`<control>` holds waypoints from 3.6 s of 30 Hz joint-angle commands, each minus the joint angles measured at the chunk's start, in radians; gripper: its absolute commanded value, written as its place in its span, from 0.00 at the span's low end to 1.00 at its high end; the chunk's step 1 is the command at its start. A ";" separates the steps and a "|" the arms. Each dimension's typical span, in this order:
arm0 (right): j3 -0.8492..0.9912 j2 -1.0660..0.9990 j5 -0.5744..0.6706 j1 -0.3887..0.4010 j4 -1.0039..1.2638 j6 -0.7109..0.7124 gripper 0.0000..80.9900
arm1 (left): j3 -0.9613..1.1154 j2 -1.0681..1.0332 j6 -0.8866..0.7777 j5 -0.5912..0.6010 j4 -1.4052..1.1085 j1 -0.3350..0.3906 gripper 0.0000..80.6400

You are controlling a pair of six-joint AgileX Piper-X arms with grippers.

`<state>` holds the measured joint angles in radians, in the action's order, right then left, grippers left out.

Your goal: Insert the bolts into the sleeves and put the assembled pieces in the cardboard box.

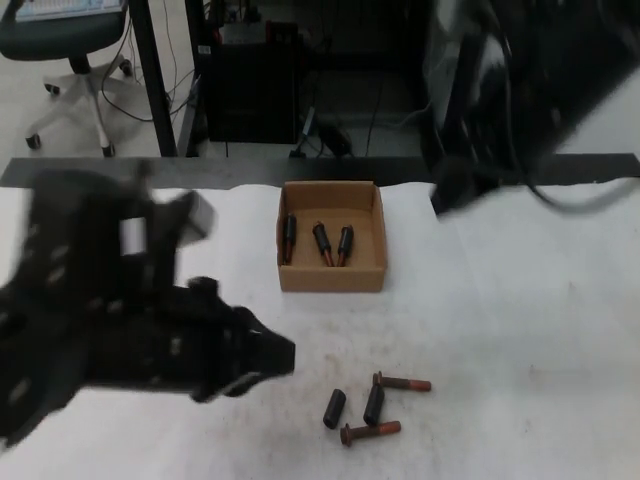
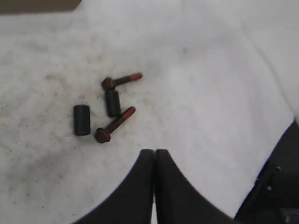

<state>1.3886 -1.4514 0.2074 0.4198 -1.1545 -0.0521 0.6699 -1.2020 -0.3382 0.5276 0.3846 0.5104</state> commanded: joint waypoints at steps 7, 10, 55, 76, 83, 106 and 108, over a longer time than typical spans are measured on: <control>-0.257 0.125 0.000 -0.004 0.090 -0.069 0.26 | 0.382 -0.365 0.137 -0.010 0.373 0.007 0.00; -0.287 0.135 0.000 -0.004 0.087 -0.069 0.26 | 0.523 -0.481 0.201 -0.010 0.526 0.013 0.02; -0.294 0.232 0.000 -0.004 0.028 -0.086 0.26 | 0.711 -0.754 0.120 -0.423 0.678 0.228 0.52; -0.294 0.232 0.000 -0.004 0.020 -0.086 0.26 | 0.711 -0.777 0.120 -0.423 0.580 0.228 0.52; -0.294 0.232 0.000 -0.004 0.030 -0.086 0.26 | 0.711 -0.777 0.128 -0.423 0.580 0.228 0.52; -0.294 0.232 0.000 -0.004 0.030 -0.086 0.26 | 0.711 -0.777 0.183 -0.409 0.567 0.228 0.36; -0.294 0.232 0.000 -0.004 0.030 -0.086 0.26 | 0.711 -0.777 0.183 -0.407 0.567 0.228 0.40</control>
<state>1.0921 -1.2279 0.2057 0.4198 -1.1317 -0.1351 1.3766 -1.9827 -0.1595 0.1153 0.9599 0.7359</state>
